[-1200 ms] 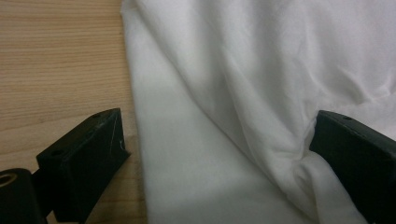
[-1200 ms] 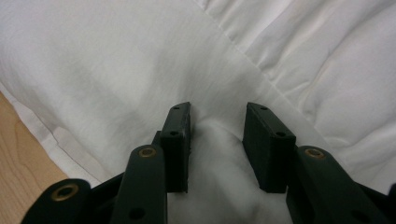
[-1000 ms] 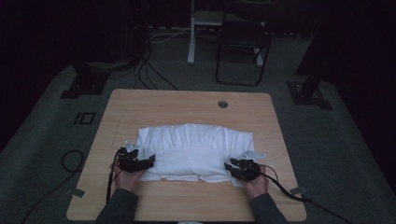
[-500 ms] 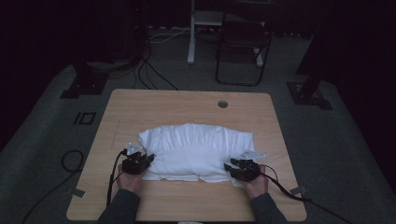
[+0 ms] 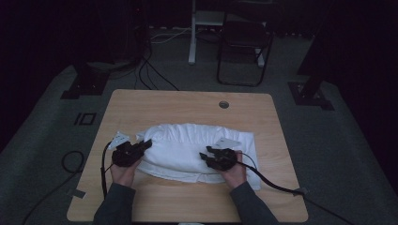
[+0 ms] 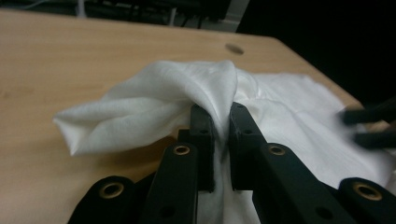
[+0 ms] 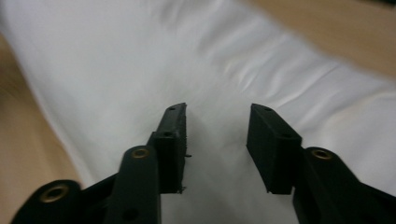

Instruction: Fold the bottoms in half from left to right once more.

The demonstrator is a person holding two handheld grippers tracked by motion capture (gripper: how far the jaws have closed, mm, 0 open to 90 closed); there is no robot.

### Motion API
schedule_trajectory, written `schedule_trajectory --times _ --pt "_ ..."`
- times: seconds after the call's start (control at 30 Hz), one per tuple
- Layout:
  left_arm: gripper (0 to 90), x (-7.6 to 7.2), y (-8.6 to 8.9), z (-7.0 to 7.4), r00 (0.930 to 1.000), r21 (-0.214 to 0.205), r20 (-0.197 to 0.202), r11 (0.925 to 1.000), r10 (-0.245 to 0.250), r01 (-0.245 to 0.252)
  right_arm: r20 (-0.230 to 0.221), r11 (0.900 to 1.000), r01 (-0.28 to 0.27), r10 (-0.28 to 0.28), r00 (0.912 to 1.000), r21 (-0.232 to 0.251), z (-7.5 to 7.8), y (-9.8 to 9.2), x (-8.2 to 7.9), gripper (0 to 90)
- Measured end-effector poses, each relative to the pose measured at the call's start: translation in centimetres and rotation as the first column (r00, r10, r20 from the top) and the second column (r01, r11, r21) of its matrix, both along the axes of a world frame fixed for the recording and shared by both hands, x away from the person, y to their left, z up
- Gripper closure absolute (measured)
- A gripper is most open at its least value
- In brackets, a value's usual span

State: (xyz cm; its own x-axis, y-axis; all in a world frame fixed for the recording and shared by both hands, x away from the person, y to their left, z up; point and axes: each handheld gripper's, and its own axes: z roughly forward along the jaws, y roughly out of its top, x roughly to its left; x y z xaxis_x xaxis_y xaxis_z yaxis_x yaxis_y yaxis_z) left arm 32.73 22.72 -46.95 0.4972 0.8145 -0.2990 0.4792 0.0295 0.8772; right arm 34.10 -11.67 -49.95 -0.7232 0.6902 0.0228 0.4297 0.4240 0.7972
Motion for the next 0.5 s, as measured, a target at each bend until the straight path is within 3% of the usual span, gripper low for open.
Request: schedule_trajectory --times 0.07,0.13,0.23,0.33,0.4,0.5 --pt "83.3 0.1 -0.4 0.7 0.9994 -0.017 0.017 0.9994 -0.029 0.029 -0.059 0.9962 -0.008 0.003 0.9982 -0.086 -2.4 1.3 0.3 63.5" --pt "83.4 0.2 -1.0 1.5 0.9984 -0.001 0.042 0.9993 -0.038 0.038 0.005 0.9964 0.011 -0.010 0.9999 -0.085 -3.3 2.0 -0.3 64.8" --pt "83.4 0.3 -1.9 2.4 0.9963 0.001 0.065 0.9984 -0.057 0.057 0.006 0.9919 0.022 -0.022 0.9997 -0.125 -3.0 2.5 -0.5 65.4" --pt "83.4 0.4 -2.7 3.0 0.9938 0.011 0.084 0.9973 -0.073 0.072 -0.040 0.9931 -0.002 -0.003 0.9992 -0.117 -2.4 2.1 -0.2 61.6" --pt "83.4 0.4 -2.9 3.2 0.9928 0.018 0.091 0.9969 -0.079 0.077 -0.053 0.9938 -0.023 0.018 0.9984 -0.109 -1.1 1.5 0.0 59.5" --pt "83.4 0.6 -3.2 3.5 0.9918 0.020 0.092 0.9960 -0.089 0.087 0.029 0.9979 0.033 -0.031 0.9991 -0.057 1.4 0.2 0.9 59.8"
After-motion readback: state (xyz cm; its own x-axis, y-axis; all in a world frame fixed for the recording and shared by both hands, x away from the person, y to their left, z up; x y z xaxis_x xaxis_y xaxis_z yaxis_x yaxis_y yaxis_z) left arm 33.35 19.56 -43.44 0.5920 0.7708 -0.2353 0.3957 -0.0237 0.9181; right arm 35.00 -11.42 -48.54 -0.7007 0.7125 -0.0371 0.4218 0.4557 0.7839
